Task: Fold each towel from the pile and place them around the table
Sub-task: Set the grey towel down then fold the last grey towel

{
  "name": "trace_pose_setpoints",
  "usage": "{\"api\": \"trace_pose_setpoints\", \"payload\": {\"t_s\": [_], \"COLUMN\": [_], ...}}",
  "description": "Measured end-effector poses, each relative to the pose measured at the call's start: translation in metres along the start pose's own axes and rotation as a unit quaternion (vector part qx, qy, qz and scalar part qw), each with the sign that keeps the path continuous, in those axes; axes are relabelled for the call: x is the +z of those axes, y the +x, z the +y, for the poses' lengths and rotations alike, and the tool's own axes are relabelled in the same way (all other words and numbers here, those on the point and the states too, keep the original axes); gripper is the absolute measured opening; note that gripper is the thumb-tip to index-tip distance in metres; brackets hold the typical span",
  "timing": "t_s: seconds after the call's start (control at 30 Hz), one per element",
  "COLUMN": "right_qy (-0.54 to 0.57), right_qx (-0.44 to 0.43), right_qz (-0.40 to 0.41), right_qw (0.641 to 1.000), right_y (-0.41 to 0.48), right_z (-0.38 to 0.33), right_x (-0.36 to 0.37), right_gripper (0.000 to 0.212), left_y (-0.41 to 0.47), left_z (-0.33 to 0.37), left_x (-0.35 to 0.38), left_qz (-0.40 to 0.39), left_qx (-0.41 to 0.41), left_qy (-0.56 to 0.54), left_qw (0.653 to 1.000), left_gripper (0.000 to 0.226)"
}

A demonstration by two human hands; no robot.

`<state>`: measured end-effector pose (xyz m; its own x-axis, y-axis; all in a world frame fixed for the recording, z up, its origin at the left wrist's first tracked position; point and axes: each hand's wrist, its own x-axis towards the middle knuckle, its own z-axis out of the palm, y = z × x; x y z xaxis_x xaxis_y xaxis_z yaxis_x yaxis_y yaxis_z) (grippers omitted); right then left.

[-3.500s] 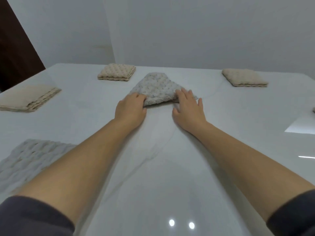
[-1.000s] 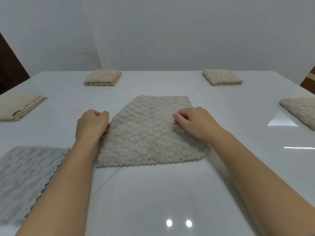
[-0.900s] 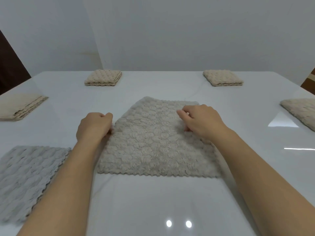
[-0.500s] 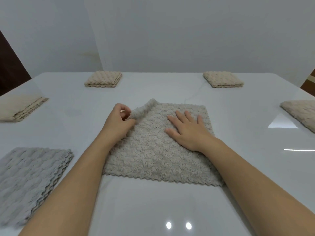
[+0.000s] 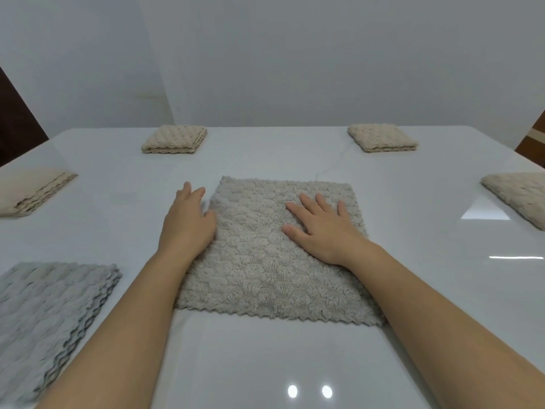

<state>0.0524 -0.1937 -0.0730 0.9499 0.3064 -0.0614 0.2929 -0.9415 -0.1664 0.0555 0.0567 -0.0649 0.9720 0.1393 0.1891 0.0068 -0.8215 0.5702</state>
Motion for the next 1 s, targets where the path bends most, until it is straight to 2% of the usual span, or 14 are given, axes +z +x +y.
{"api": "trace_pose_setpoints", "payload": {"t_s": [0.1,0.17,0.23,0.3,0.47,0.57,0.63,0.7,0.77,0.87,1.0], "right_qy": [0.001,0.005,0.011,0.014,0.009,0.043,0.064,0.052,0.028,0.010,0.003], "right_qx": [-0.004,-0.012,-0.021,-0.025,-0.029,-0.022,0.000,0.024,0.050,0.094,0.101], "right_qz": [-0.003,-0.003,-0.006,-0.011,-0.019,-0.025,0.002,0.026,0.028,0.015,0.015], "right_qw": [1.000,1.000,1.000,1.000,0.999,0.999,0.998,0.998,0.998,0.995,0.995], "right_y": [0.001,0.003,0.005,0.006,0.004,0.007,0.015,0.029,0.043,0.057,0.057], "right_z": [0.001,0.003,0.007,0.011,0.016,0.018,0.016,0.009,-0.003,-0.011,-0.004], "right_x": [0.000,0.000,0.000,-0.002,-0.003,-0.011,-0.019,-0.024,-0.024,-0.013,0.000], "right_gripper": [0.067,0.067,0.066,0.064,0.064,0.060,0.057,0.056,0.057,0.058,0.059], "left_y": [-0.005,-0.008,-0.012,-0.013,-0.019,-0.015,-0.003,0.013,0.025,0.037,0.038], "left_z": [0.010,0.019,0.020,0.019,0.023,0.032,0.045,0.063,0.077,0.075,0.061], "left_x": [0.001,0.008,0.020,0.026,0.027,0.018,0.014,0.021,0.036,0.060,0.068], "left_qz": [-0.029,-0.093,-0.168,-0.199,-0.193,-0.193,-0.159,-0.132,-0.143,-0.166,-0.154], "left_qx": [0.127,0.182,0.165,0.130,0.066,0.035,0.056,0.112,0.141,0.118,0.093], "left_qy": [0.034,0.077,0.153,0.200,0.226,0.242,0.231,0.223,0.210,0.212,0.205], "left_qw": [0.991,0.976,0.960,0.951,0.952,0.950,0.958,0.959,0.957,0.956,0.962], "left_gripper": [0.060,0.065,0.072,0.075,0.077,0.073,0.065,0.060,0.057,0.056,0.055]}}
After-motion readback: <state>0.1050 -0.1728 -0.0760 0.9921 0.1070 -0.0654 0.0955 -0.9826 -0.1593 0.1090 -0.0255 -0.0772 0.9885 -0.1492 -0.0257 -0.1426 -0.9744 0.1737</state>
